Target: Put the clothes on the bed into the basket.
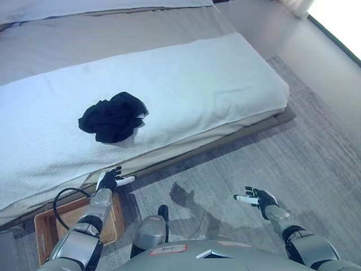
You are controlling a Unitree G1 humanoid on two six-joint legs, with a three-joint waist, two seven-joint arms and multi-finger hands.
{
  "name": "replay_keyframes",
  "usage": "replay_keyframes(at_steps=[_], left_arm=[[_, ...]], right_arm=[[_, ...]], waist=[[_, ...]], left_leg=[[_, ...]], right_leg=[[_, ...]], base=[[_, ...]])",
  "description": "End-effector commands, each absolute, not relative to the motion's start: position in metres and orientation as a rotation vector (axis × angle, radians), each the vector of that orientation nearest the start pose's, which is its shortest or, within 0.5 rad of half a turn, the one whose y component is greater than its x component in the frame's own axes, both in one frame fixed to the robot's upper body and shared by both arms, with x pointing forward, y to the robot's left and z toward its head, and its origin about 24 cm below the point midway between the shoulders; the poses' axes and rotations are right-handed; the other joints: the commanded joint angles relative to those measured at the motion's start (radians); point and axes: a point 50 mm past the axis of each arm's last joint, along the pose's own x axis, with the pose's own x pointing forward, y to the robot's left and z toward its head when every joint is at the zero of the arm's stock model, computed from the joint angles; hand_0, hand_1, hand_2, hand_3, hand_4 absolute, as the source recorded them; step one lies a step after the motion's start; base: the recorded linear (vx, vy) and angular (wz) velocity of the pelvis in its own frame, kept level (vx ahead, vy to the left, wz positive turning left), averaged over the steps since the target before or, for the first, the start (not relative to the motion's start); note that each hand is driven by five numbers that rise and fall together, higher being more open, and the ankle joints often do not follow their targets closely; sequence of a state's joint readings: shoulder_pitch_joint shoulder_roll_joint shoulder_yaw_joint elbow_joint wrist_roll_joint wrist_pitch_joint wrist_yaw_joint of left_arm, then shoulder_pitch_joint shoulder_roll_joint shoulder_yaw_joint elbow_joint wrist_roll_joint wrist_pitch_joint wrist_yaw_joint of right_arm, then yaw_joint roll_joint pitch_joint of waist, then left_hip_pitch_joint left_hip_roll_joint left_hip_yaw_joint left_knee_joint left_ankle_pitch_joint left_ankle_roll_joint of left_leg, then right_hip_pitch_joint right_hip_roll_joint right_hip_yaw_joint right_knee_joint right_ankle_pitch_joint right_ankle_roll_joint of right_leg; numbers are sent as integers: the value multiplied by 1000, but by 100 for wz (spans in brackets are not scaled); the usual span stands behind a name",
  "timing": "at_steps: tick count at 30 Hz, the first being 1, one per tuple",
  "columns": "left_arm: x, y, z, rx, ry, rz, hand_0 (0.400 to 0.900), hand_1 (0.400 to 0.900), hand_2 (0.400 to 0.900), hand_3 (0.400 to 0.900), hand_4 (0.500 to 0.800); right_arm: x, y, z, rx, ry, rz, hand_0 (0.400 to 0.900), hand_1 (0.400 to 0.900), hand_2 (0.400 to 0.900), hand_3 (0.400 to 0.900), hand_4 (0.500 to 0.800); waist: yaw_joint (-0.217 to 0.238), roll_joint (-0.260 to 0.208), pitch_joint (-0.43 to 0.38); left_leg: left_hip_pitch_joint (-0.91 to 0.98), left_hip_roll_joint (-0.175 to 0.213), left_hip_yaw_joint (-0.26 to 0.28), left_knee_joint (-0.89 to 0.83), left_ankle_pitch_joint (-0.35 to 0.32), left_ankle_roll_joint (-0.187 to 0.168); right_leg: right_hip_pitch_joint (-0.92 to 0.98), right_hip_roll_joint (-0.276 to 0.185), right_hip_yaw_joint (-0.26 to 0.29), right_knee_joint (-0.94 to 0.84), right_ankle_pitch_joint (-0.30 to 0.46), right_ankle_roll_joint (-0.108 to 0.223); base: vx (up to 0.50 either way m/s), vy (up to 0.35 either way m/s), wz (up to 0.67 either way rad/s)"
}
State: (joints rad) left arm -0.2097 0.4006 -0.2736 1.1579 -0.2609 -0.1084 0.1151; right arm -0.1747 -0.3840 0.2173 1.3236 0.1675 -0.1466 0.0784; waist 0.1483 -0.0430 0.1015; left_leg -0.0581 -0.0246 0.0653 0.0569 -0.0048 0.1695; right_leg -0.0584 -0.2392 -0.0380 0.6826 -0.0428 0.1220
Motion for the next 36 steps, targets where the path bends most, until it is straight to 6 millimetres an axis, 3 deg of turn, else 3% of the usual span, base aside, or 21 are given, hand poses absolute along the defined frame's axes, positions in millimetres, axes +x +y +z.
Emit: replay_keyframes(at_steps=[1, 3, 4, 6, 7, 9, 10, 14, 15, 17, 20, 21, 23, 24, 25, 26, 27, 28, 31, 33, 36], left_arm=[[229, 293, -70, 336, 617, 269, 900, 900, 900, 900, 800], [231, 292, -69, 342, 614, 266, 900, 900, 900, 900, 800], [232, 294, -69, 355, 620, 265, 900, 900, 900, 900, 800], [232, 294, -68, 358, 621, 266, 900, 900, 900, 900, 800], [235, 295, -67, 363, 616, 263, 900, 900, 900, 900, 800], [237, 294, -66, 364, 613, 259, 900, 900, 900, 900, 800], [238, 292, -66, 375, 613, 245, 900, 900, 900, 900, 800], [244, 284, -64, 404, 600, 199, 900, 900, 900, 900, 800], [248, 281, -62, 417, 593, 181, 900, 900, 900, 900, 800], [260, 270, -58, 446, 577, 137, 900, 900, 900, 900, 800], [258, 278, -57, 447, 589, 170, 900, 900, 900, 900, 800], [257, 278, -59, 440, 596, 175, 900, 900, 900, 900, 800], [250, 281, -64, 394, 616, 199, 900, 900, 900, 900, 800], [249, 281, -64, 394, 616, 199, 900, 900, 900, 900, 800], [243, 282, -67, 395, 628, 198, 900, 900, 900, 900, 800], [242, 282, -68, 395, 629, 199, 900, 900, 900, 900, 800], [241, 282, -68, 382, 626, 202, 900, 900, 900, 900, 800], [241, 282, -68, 382, 626, 202, 900, 900, 900, 900, 800], [245, 277, -68, 358, 622, 204, 900, 900, 900, 900, 800], [246, 276, -68, 349, 618, 205, 900, 900, 900, 900, 800], [249, 273, -67, 317, 611, 209, 900, 900, 900, 900, 800]], right_arm=[[160, -301, -115, -300, 948, -147, 900, 900, 900, 900, 800], [160, -302, -115, -302, 951, -147, 900, 900, 900, 900, 800], [158, -300, -116, -292, 961, -147, 900, 900, 900, 900, 800], [156, -300, -117, -290, 966, -145, 900, 900, 900, 900, 800], [154, -299, -118, -286, 973, -144, 900, 900, 900, 900, 800], [153, -299, -119, -279, 977, -148, 900, 900, 900, 900, 800], [151, -299, -120, -277, 979, -145, 900, 900, 900, 900, 800], [138, -304, -123, -270, 1006, -165, 900, 900, 900, 900, 800], [132, -307, -123, -265, 1014, -181, 900, 900, 900, 900, 800], [122, -314, -123, -253, 1024, -227, 900, 900, 900, 900, 800], [119, -311, -126, -253, 1046, -220, 900, 900, 900, 900, 800], [120, -310, -126, -255, 1050, -223, 900, 900, 900, 900, 800], [116, -310, -128, -255, 1067, -217, 900, 900, 900, 900, 800], [115, -310, -128, -256, 1068, -217, 900, 900, 900, 900, 800], [112, -311, -129, -250, 1074, -221, 900, 900, 900, 900, 800], [112, -311, -129, -250, 1075, -221, 900, 900, 900, 900, 800], [114, -311, -128, -267, 1075, -214, 900, 900, 900, 900, 800], [114, -311, -128, -267, 1075, -214, 900, 900, 900, 900, 800], [111, -312, -128, -268, 1081, -216, 900, 900, 900, 900, 800], [108, -316, -127, -270, 1088, -229, 900, 900, 900, 900, 800], [108, -325, -123, -299, 1090, -246, 900, 900, 900, 900, 800]], waist=[[-28, -44, -29], [-46, -55, -16], [-61, -78, -13], [-71, -83, -4], [-84, -101, -3], [-91, -104, 4], [-104, -117, 7], [-132, -131, 5], [-143, -135, 7], [-187, -139, 21], [-182, -145, 9], [-180, -141, 12], [-174, -131, 1], [-174, -130, 1], [-169, -120, -18], [-168, -120, -18], [-158, -110, -20], [-158, -109, -20], [-177, -84, -30], [-180, -76, -33], [-169, -82, -23]], left_leg=[[-64, -30, -107, 66, -22, -129], [-38, -42, -135, 70, -48, -135], [-9, -58, -167, 66, -73, -139], [13, -60, -187, 72, -94, -139], [40, -70, -225, 75, -115, -139], [53, -69, -246, 88, -132, -141], [70, -77, -279, 91, -145, -141], [89, -79, -330, 100, -159, -154], [84, -74, -323, 120, -166, -159], [42, -40, -198, 168, -178, -169], [42, 12, -122, 175, -211, -174], [47, 21, -118, 169, -202, -176], [73, 66, -116, 96, -167, -204], [75, 66, -116, 92, -165, -204], [110, 108, -88, 32, -142, -223], [113, 110, -87, 28, -141, -224], [129, 145, -57, 9, -129, -242], [130, 145, -58, 7, -129, -242], [139, 196, -69, 23, -112, -267], [127, 204, -81, 55, -98, -274], [44, 184, -118, 296, -8, -278]], right_leg=[[-96, -78, 105, -356, 241, 26], [-100, -74, 114, -449, 219, 38], [-126, -65, 147, -566, 232, 63], [-125, -55, 155, -611, 249, 75], [-172, -32, 186, -673, 285, 95], [-168, -25, 183, -682, 308, 102], [-184, 2, 210, -692, 326, 113], [-174, 27, 244, -670, 354, 127], [-172, 21, 232, -655, 354, 127], [-165, -9, 178, -627, 329, 126], [-175, 20, 114, -593, 241, 89], [-171, 39, 126, -593, 242, 86], [-168, 55, 90, -606, 228, 74], [-168, 55, 89, -607, 228, 73], [-175, 59, 42, -603, 218, 73], [-174, 60, 42, -603, 218, 72], [-194, 47, -41, -583, 213, 76], [-194, 48, -42, -582, 212, 75], [-178, 101, -34, -548, 148, 42], [-167, 125, -26, -545, 131, 27], [-120, 159, -32, -546, 114, -24]], base=[[200, -73, 53], [314, -121, 70], [398, -154, 84], [296, -100, 67], [291, -99, 79], [239, -82, 79], [122, -32, 53], [160, -77, 101], [69, -37, 116], [-25, -58, 137], [-7, -141, -9], [69, -162, -11], [47, -157, -2], [113, -170, -17], [80, -88, -25], [86, -195, -59], [12, -112, -34], [57, -221, -30], [92, -185, 9], [72, -156, 6], [82, -270, -6]])
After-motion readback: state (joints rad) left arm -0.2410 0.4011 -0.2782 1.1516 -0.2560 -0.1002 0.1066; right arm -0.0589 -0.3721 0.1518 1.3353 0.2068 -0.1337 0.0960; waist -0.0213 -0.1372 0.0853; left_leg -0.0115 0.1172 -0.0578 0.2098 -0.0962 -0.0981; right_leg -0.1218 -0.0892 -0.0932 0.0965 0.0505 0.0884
